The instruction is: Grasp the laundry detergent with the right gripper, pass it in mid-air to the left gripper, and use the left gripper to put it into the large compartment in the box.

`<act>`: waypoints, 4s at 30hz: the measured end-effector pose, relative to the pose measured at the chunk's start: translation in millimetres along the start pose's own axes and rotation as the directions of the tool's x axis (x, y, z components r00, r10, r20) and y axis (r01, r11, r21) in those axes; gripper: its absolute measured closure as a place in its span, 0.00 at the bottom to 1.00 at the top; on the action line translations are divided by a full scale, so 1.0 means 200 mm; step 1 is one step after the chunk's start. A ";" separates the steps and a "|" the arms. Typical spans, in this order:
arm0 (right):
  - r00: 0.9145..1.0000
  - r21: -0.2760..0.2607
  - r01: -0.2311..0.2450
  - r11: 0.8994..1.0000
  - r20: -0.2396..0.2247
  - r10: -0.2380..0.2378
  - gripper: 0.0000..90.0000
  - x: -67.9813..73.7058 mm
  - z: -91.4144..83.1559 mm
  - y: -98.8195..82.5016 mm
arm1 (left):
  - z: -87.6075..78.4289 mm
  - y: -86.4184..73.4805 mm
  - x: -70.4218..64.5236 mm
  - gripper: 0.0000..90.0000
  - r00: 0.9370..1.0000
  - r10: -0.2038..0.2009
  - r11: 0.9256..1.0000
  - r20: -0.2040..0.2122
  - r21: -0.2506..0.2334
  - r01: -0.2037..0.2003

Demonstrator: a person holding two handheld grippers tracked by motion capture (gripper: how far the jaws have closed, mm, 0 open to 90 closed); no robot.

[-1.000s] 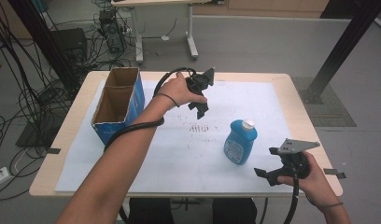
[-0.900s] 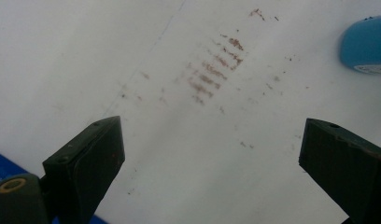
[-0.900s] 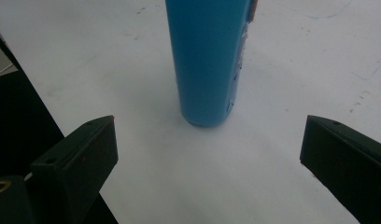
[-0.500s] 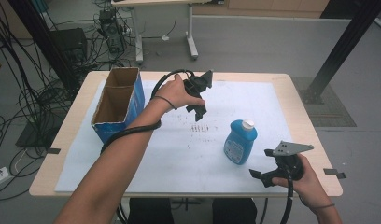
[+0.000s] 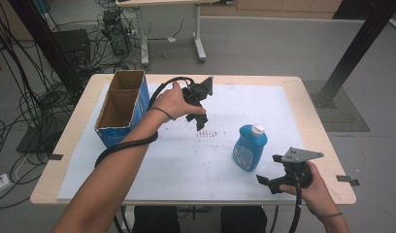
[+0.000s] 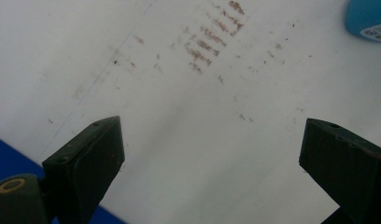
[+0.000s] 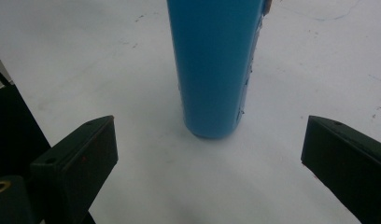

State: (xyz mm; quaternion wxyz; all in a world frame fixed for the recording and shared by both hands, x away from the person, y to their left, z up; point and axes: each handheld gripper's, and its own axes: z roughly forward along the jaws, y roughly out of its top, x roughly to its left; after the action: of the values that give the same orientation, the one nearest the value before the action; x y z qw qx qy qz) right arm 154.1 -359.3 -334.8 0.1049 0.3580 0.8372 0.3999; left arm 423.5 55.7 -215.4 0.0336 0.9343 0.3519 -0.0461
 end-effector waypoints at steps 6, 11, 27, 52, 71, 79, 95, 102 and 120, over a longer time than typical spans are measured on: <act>1.000 -0.021 -0.001 1.000 0.002 0.001 0.04 0.00 0.01 -0.02 | 0.01 -0.05 0.01 0.08 1.000 -0.009 1.000 0.000 0.003 0.009; 1.000 -0.032 -0.001 0.999 0.008 0.002 0.04 0.01 0.02 -0.02 | 0.01 -0.09 0.00 0.08 1.000 -0.010 1.000 -0.001 -0.007 0.010; 1.000 -0.074 -0.009 0.997 0.014 0.010 0.03 0.02 0.06 -0.06 | 0.04 -0.20 -0.02 0.08 1.000 -0.025 1.000 0.013 -0.017 0.025; 0.999 -0.106 -0.020 0.994 0.040 0.024 0.04 0.03 0.14 -0.08 | 0.10 -0.38 -0.02 0.08 0.998 -0.057 0.998 0.042 -0.027 0.058; 0.999 -0.151 -0.034 0.988 0.034 0.039 0.04 0.03 0.21 -0.11 | 0.12 -0.45 -0.02 0.08 0.996 -0.064 0.997 0.070 -0.044 0.067; 0.999 -0.166 -0.038 0.985 0.029 0.044 0.04 0.03 0.25 -0.11 | 0.14 -0.46 -0.03 0.08 0.996 -0.065 0.996 0.065 -0.049 0.068; 0.999 -0.181 -0.042 0.983 0.021 0.046 0.03 0.02 0.28 -0.11 | 0.14 -0.47 -0.03 0.08 0.996 -0.074 0.996 0.059 -0.052 0.077; 0.999 -0.186 -0.041 0.982 0.022 0.046 0.03 0.02 0.28 -0.12 | 0.14 -0.47 -0.04 0.08 0.995 -0.077 0.996 0.058 -0.047 0.080; 0.998 -0.195 -0.046 0.980 0.021 0.051 0.03 0.02 0.26 -0.12 | 0.14 -0.47 -0.04 0.08 0.995 -0.074 0.996 0.060 -0.049 0.077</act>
State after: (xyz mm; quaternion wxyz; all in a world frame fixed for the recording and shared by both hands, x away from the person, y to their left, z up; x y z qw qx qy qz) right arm 163.2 -335.6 -386.9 0.1402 0.3715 0.7838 0.4775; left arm 353.6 117.2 -245.4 0.0661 0.9174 0.3869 -0.0656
